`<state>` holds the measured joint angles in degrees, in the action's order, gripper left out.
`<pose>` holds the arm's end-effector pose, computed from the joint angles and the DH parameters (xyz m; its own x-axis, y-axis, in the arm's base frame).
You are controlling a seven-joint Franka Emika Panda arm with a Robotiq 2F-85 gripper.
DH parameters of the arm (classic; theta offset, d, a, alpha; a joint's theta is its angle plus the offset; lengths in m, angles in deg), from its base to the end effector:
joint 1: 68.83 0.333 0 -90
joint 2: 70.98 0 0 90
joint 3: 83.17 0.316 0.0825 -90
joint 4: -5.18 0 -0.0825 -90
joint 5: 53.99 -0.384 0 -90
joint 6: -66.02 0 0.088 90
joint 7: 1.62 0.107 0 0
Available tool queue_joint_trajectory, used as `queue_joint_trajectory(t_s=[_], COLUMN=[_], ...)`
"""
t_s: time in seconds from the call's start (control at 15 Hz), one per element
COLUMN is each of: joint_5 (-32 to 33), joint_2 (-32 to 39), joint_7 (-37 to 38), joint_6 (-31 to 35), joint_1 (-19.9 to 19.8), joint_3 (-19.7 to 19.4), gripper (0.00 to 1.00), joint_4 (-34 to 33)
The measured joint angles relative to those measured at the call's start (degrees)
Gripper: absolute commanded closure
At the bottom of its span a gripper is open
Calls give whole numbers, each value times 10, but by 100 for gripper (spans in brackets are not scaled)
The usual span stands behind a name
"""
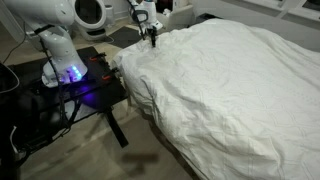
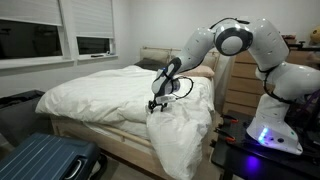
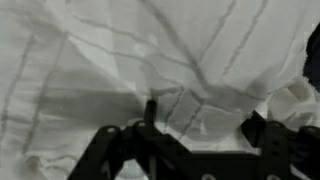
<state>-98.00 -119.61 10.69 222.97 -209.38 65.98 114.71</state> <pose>0.6146 0.0726 0.1161 0.8216 -0.5389 0.1857 -0.5404 -0.8401 -0.0470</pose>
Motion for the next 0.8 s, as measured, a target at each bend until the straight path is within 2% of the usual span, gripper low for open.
queue_joint_trajectory(t_s=[0.27, 0.47, 0.8], joint_5=[-25, -25, -25], joint_2=[-11, -16, -29], joint_7=[0, 0, 0], joint_6=[-49, -119, -241], joint_1=[-5, -1, 13], joint_3=[-14, -38, -84], gripper=[79, 99, 99], joint_4=[-25, -43, -75])
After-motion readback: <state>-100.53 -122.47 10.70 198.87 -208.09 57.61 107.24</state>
